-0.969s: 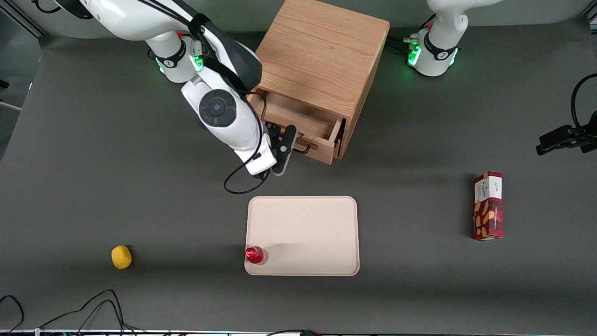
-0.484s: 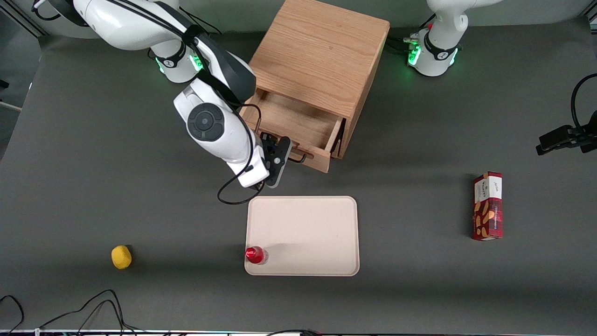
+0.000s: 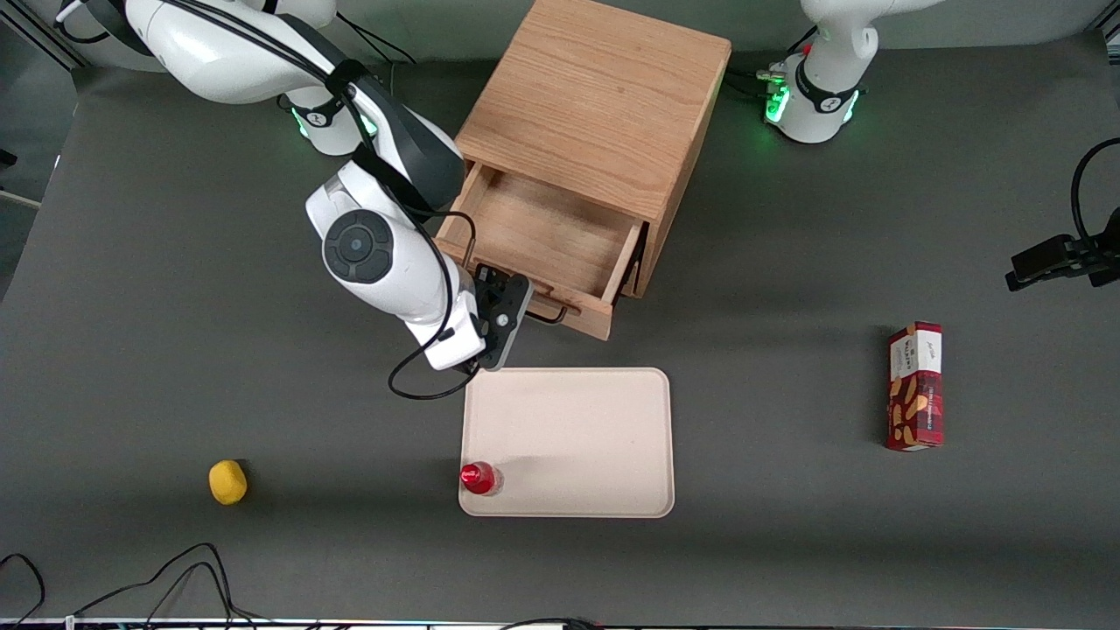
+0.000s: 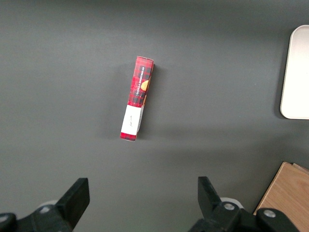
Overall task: Open upper drawer
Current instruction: 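Pull the upper drawer outward by its handle with the right gripper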
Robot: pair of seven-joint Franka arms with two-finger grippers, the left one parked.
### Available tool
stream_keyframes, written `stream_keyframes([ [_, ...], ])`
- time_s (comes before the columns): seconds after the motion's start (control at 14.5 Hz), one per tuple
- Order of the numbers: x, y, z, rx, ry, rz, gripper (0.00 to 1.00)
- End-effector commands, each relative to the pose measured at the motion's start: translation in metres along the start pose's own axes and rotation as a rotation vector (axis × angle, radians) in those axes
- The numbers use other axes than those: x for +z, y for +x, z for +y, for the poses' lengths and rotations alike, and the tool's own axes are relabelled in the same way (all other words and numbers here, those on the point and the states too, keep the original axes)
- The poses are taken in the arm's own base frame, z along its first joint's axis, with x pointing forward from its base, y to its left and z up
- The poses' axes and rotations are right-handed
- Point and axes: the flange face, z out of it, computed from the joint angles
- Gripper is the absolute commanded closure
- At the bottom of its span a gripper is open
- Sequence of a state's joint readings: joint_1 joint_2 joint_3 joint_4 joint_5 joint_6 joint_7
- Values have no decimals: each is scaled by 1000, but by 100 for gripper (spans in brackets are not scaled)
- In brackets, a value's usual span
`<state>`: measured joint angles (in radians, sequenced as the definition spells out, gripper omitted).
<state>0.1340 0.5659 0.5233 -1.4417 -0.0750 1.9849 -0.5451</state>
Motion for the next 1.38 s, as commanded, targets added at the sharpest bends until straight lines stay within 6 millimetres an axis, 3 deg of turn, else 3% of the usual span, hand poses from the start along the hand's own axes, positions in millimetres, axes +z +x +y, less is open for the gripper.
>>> stream_keyframes([
  [0.0,-5,-1,20,-33,-23,17,0],
  [0.76,-13,-17,63,-21,-71,55,0],
  [1.31,-16,-26,80,1,-98,80,0],
])
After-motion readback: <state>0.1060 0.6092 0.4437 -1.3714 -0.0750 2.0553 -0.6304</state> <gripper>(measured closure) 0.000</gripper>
